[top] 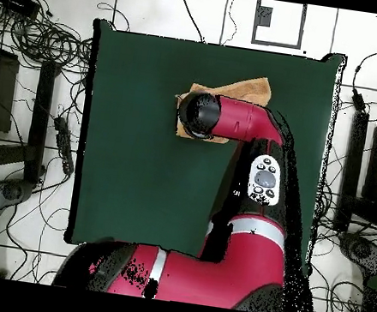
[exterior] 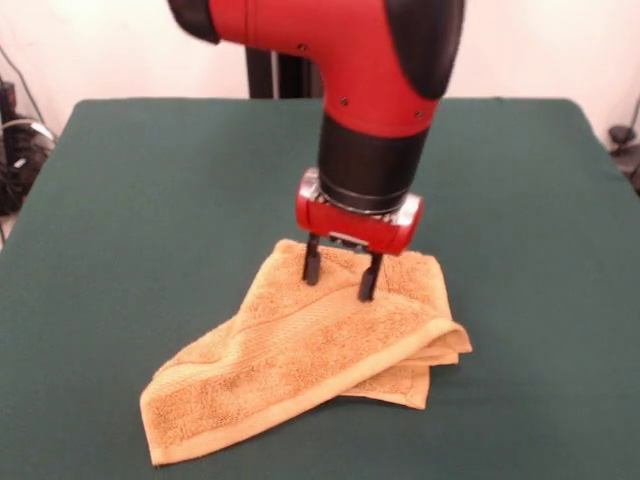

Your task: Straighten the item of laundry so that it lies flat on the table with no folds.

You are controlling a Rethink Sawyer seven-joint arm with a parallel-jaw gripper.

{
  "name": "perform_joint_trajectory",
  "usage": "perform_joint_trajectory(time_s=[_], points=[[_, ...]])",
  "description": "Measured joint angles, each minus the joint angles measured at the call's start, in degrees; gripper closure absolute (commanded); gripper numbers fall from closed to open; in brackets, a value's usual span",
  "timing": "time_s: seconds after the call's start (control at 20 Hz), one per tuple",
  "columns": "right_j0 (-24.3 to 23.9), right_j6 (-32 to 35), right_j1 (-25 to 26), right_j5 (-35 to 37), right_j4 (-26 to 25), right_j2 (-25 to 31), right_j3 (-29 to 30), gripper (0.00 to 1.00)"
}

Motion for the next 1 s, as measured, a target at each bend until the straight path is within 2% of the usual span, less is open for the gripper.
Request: perform_joint_trajectory(time_s=[0.55, 0.7, 0.8, 1.0], points=[[-7.09, 0.0, -0.44, -0.72, -3.77, 0.22, 2.65, 0.0], [-11.02, 0.0, 0.87, -0.96, -4.78, 1.76, 2.15, 0.0], [-14.91, 0.0, 1.62, -0.7, -4.58, 4.67, 1.63, 0.0], [-17.6, -0.01, 1.49, 0.07, -4.68, 7.56, 1.66, 0.0]])
